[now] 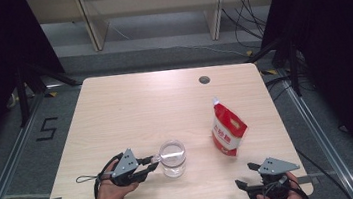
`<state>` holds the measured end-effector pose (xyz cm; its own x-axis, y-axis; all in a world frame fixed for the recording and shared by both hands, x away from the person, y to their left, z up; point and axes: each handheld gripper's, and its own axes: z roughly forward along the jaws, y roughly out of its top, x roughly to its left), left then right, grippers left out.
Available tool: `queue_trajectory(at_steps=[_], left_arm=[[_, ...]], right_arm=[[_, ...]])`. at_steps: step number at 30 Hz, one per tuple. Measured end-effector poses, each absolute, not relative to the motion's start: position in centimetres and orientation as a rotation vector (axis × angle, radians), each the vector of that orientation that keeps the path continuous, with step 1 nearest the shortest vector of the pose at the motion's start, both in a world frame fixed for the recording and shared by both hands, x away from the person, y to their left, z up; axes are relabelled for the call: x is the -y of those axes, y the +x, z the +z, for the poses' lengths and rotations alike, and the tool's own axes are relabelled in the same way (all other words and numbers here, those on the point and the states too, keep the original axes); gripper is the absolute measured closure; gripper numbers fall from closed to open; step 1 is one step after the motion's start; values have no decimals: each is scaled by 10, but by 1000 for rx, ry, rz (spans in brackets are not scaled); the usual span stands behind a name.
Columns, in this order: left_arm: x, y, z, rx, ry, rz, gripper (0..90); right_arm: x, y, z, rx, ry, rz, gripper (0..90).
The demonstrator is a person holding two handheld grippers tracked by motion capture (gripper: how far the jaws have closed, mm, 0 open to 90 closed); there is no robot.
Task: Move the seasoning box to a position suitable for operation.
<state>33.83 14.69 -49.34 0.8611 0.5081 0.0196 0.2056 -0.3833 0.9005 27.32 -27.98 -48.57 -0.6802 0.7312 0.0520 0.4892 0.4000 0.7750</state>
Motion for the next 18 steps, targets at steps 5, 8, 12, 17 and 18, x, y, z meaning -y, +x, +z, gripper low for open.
queue_trajectory(at_steps=[5,8,12,17,18], left_arm=[[-139,333,-493,-477,1988,333,733],[-138,332,-493,-479,1988,323,733],[-138,333,-493,-484,1994,334,731],[-139,335,-494,-509,1981,329,728],[-139,334,-493,-518,1979,332,715]], right_arm=[[279,273,-486,-2358,1055,1160,263],[279,273,-486,-2364,1060,1159,263],[279,273,-486,-2361,1055,1156,263],[279,274,-486,-2367,1056,1157,264],[278,274,-486,-2367,1050,1159,264]])
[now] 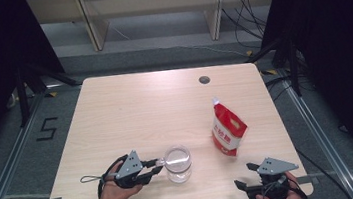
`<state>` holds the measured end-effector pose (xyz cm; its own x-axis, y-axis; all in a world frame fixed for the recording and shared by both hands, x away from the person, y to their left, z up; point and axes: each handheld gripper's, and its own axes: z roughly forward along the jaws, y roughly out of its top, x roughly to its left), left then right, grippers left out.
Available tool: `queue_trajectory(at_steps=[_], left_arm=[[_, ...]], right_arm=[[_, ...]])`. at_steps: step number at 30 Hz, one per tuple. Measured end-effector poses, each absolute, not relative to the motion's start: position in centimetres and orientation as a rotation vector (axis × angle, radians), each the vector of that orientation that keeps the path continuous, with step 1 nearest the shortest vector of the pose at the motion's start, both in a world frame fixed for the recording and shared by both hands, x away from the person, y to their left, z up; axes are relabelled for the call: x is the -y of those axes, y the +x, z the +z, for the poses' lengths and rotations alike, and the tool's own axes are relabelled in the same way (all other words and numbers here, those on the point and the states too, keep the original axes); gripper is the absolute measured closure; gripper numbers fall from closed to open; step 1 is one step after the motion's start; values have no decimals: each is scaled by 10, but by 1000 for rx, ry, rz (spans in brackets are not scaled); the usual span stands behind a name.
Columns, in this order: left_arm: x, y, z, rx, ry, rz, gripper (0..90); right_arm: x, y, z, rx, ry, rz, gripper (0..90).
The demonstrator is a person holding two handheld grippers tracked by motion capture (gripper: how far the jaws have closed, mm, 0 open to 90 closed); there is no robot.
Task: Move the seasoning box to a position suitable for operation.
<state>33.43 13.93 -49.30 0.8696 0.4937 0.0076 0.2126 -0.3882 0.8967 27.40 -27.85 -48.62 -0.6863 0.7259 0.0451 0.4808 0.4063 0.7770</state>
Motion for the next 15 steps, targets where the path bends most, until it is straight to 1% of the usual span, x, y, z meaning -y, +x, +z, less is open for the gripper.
queue_trajectory(at_steps=[2,3,4,9,13,15], left_arm=[[-140,334,-491,-511,1979,336,664],[-140,332,-491,-552,1974,329,621],[-142,333,-489,-534,1979,335,570],[-146,325,-482,-599,1947,284,433],[-148,317,-474,-646,1938,268,363],[-150,317,-471,-640,1940,277,351]], right_arm=[[279,275,-486,-2403,1034,1174,264],[279,275,-486,-2405,1025,1172,264],[279,275,-486,-2406,1024,1170,264],[279,272,-486,-2373,1075,1156,264],[281,274,-487,-2384,1024,1157,278],[281,274,-487,-2385,1022,1159,277]])
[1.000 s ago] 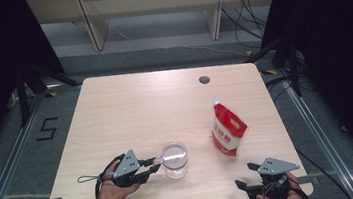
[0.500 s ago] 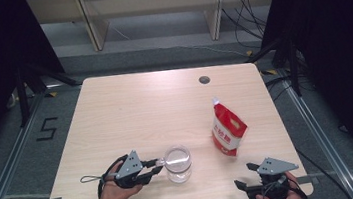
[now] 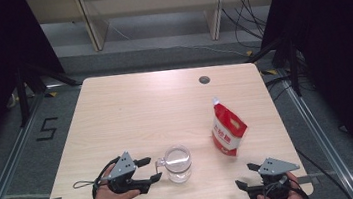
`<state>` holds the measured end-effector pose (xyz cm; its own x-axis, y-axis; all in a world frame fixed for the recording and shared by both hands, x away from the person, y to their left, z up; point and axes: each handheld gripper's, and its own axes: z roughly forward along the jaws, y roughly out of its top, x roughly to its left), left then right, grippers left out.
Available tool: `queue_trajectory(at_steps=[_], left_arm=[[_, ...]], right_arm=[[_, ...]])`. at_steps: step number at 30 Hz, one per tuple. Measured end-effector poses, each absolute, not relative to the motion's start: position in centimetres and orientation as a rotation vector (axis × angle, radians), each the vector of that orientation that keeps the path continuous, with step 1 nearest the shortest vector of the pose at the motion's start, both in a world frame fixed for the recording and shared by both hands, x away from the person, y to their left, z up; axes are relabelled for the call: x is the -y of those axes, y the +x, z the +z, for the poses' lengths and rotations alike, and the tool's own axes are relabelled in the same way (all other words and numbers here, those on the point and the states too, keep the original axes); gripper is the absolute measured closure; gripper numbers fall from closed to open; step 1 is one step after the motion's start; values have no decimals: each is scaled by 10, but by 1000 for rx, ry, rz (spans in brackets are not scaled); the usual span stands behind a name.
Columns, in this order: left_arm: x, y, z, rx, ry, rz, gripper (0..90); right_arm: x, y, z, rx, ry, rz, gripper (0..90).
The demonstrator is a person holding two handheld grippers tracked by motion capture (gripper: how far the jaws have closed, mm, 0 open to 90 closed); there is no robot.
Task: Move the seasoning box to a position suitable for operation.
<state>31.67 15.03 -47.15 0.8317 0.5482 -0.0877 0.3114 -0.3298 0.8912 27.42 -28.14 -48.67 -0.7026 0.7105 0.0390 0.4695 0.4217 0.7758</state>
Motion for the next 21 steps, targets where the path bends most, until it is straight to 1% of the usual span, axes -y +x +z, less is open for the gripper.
queue_trajectory(at_steps=[1,3,5,7,9,10,12,13,16,21], left_arm=[[-150,315,-471,-679,1917,261,351],[-152,314,-468,-705,1919,271,352],[-154,315,-465,-679,1937,296,354],[-155,314,-464,-700,1917,277,357],[-156,315,-462,-679,1918,270,360],[-155,313,-461,-703,1911,263,361],[-154,313,-458,-674,1916,270,363],[-153,311,-458,-695,1912,266,363],[-153,312,-456,-667,1919,272,363],[-151,308,-454,-693,1906,257,369]], right_arm=[[281,274,-487,-2385,1021,1160,278],[281,274,-486,-2384,1020,1161,277],[281,274,-487,-2382,1020,1164,277],[280,274,-486,-2381,1022,1164,277],[280,274,-486,-2381,1019,1164,277],[280,274,-486,-2381,1019,1162,277],[280,274,-487,-2376,1023,1168,277],[280,273,-486,-2371,1019,1164,277],[280,273,-487,-2380,1024,1166,277],[278,272,-486,-2371,1059,1154,277]])
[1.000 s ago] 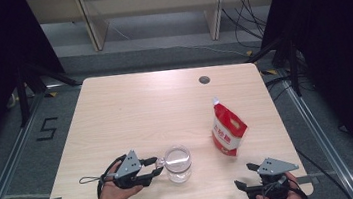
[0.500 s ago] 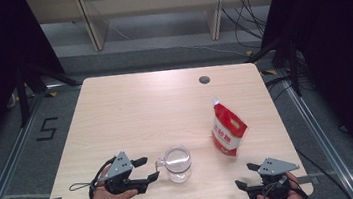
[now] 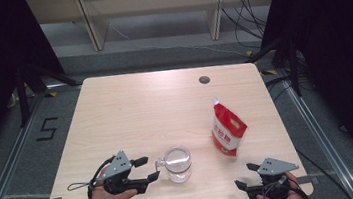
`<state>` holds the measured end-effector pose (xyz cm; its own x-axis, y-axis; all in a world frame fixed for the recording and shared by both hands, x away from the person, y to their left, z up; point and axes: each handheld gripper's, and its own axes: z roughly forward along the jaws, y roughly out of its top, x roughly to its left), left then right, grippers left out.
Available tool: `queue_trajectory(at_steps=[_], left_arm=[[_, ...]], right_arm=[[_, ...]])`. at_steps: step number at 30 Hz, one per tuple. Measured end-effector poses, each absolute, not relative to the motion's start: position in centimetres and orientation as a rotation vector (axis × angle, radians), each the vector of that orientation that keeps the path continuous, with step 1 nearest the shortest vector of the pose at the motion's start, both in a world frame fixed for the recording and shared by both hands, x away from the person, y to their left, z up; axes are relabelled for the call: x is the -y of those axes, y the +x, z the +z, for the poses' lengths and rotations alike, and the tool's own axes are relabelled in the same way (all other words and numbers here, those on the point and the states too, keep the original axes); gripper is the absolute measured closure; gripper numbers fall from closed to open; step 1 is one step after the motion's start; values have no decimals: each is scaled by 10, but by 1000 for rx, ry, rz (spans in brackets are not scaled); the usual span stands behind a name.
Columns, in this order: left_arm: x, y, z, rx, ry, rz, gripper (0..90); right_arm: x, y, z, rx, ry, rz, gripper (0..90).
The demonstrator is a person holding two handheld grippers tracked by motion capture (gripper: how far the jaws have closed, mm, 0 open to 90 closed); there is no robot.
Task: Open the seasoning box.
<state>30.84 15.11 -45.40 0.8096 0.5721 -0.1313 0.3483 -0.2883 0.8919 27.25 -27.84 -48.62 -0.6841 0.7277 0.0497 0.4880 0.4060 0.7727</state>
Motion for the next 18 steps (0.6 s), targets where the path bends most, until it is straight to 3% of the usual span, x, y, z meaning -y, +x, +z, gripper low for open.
queue_trajectory(at_steps=[6,13,18], left_arm=[[-149,307,-446,-639,1901,279,431],[-146,307,-439,-604,1887,319,746],[-143,308,-438,-594,1887,338,850]], right_arm=[[279,274,-487,-2375,1023,1154,277],[278,274,-487,-2379,1037,1162,277],[273,274,-487,-2390,988,1167,270]])
